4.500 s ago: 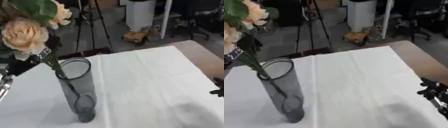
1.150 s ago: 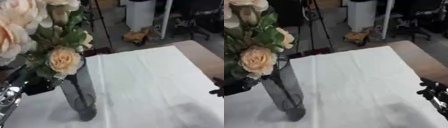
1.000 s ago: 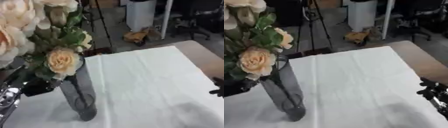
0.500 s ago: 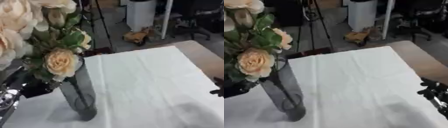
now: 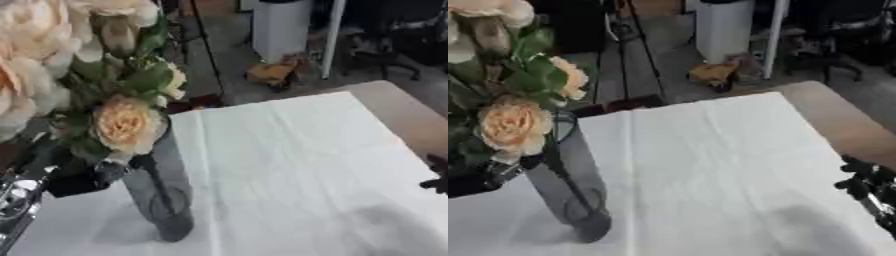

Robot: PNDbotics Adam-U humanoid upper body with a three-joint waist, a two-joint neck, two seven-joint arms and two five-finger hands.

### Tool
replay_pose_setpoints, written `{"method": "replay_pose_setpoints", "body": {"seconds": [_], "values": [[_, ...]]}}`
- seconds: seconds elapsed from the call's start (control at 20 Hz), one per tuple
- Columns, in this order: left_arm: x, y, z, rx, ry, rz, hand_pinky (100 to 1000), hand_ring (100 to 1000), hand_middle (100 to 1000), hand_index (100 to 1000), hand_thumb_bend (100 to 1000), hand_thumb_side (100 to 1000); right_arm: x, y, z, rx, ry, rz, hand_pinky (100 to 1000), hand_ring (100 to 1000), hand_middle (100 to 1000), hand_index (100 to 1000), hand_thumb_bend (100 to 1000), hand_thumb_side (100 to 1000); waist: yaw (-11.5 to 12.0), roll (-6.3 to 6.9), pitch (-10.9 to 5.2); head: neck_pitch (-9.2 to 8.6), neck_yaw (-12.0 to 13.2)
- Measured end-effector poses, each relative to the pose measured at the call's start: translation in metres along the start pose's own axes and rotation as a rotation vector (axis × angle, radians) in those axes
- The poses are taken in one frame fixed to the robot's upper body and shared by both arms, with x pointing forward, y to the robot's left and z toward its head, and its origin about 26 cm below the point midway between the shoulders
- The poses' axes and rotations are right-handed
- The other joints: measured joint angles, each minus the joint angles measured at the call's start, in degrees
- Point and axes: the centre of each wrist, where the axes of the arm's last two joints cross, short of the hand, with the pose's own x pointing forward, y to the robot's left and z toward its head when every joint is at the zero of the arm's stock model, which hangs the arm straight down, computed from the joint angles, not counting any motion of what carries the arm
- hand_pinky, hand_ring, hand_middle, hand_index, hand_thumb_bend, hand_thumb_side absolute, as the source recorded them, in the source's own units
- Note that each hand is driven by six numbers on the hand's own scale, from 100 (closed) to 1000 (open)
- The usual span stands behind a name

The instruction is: Arrange flowers into the vase.

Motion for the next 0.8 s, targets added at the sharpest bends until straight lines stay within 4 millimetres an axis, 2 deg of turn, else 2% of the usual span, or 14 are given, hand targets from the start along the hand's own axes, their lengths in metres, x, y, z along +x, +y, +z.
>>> {"method": "replay_pose_setpoints", "body": {"seconds": [0.25,0.8], "values": [[0.0067,0.0052,-0.0012,0.053,-0.018,-0.016,628,680,542,711,546,884,0.0000,0.0000,0.0000,0.000,0.000,0.000,661,970,383,700,471,534,-0.04,0.00,0.00,-0.04,-0.01],[0.0047,0.0056,0.0018,0.084,0.013,-0.027,622,678,543,716,530,900,0.0000,-0.0001,0.0000,-0.001,-0.001,0.001,661,970,383,700,472,537,-0.01,-0.01,0.00,-0.52,-0.12]]}}
